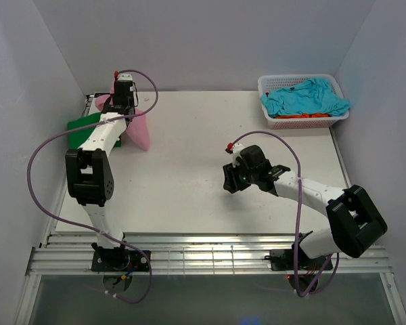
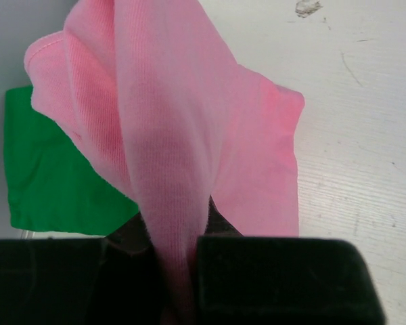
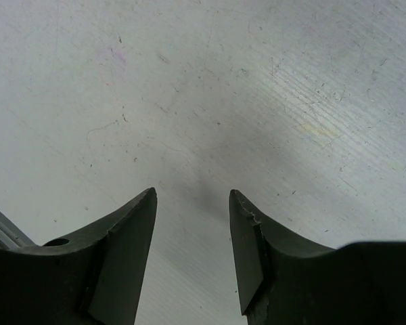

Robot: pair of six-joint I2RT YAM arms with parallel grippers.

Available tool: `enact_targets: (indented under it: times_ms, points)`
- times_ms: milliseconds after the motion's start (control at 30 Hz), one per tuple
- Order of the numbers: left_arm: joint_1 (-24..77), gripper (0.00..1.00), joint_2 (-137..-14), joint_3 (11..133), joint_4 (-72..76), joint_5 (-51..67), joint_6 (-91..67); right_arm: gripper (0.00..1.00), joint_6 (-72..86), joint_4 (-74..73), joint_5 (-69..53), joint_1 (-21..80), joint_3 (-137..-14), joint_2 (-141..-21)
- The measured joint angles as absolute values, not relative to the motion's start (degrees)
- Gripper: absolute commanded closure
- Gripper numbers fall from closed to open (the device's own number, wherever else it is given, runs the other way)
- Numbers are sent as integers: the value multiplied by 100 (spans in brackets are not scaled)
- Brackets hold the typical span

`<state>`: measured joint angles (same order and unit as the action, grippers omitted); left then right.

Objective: Fold and stack the t-shirts
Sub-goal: Neatly place the folded tshirt to the corner

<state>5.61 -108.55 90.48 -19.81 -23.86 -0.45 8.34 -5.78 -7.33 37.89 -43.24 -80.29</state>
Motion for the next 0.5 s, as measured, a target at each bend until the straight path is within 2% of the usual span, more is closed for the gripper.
enact_targets:
  times_ms: [500]
  points:
    - [58,100,-11083,9870,-2224,-2158,434,47,836,-539,-834,3789,-4318,-8029]
